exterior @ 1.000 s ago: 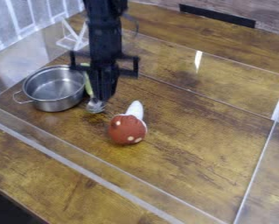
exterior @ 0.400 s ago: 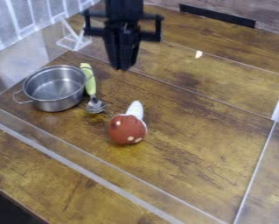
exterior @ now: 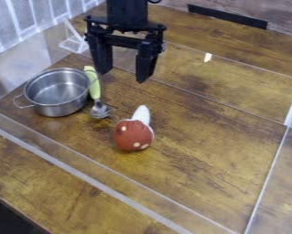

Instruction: Move the green spoon to the right

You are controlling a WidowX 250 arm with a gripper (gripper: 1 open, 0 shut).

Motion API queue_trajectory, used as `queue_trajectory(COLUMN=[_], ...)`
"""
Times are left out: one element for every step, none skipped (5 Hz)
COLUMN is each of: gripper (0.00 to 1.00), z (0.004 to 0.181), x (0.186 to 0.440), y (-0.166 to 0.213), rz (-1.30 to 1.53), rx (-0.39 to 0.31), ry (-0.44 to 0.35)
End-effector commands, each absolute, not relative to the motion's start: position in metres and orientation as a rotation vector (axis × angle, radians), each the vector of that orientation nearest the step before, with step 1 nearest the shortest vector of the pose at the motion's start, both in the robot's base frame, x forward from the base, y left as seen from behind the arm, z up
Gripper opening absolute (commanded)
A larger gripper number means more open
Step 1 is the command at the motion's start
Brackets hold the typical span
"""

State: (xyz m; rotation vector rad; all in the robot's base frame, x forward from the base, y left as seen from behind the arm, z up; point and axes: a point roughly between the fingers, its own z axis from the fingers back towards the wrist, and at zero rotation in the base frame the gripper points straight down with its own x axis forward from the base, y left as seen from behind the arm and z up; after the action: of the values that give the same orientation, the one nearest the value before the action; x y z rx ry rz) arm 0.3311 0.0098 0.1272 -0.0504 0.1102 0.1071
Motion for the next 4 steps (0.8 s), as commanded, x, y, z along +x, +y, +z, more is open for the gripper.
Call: queue_trajectory(gripper=[1.0, 1.0, 1.0, 1.0], z=[0.133, 0.122, 0.109, 0.095], x=[0.335, 0.335, 0.337, 0.337], y=[0.015, 0.013, 0.024, 0.033], rz=[0.149, 0.179, 0.202, 0.223], rx=[-0.035, -0.024, -0.013, -0.006], ry=[0.07, 0.081, 0.083, 0.083])
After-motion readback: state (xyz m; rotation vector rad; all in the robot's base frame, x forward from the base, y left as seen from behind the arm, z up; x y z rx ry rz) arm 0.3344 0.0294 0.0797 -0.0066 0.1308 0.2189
